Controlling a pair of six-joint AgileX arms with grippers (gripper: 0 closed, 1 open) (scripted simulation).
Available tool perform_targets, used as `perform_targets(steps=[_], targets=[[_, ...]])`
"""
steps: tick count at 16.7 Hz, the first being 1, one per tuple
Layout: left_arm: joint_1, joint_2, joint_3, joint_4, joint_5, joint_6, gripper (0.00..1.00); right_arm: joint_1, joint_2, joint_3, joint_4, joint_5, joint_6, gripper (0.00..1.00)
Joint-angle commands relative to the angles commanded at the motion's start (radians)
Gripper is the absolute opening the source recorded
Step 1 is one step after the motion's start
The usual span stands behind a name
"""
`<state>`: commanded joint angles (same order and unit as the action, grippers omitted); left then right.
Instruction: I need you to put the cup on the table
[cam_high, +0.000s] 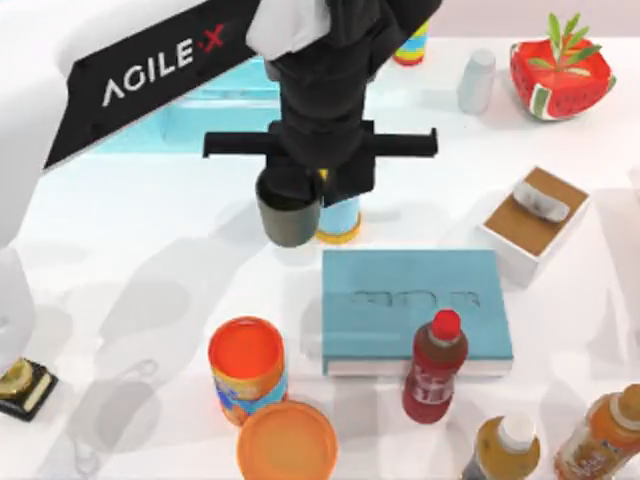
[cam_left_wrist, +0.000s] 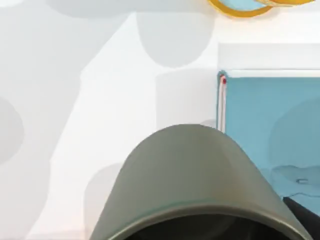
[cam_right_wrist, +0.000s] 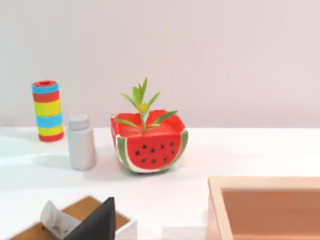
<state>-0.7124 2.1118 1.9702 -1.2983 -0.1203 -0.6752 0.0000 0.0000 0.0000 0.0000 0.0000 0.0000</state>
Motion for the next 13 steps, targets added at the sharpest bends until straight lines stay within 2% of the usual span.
perform_targets(steps=[3, 6, 9, 13], targets=[[0.11, -0.157, -0.252, 0.064, 0.02, 0.106, 0.0, 0.0, 0.0, 0.0, 0.0, 0.0, 0.0, 1.0], [0.202, -0.281, -0.421, 0.111, 0.035, 0.195, 0.0, 0.0, 0.0, 0.0, 0.0, 0.0, 0.0, 1.0], [0.25, -0.342, -0.497, 0.132, 0.042, 0.243, 0.0, 0.0, 0.0, 0.0, 0.0, 0.0, 0.0, 1.0], [0.248, -0.34, -0.499, 0.13, 0.04, 0.246, 0.0, 0.0, 0.0, 0.0, 0.0, 0.0, 0.0, 1.0]])
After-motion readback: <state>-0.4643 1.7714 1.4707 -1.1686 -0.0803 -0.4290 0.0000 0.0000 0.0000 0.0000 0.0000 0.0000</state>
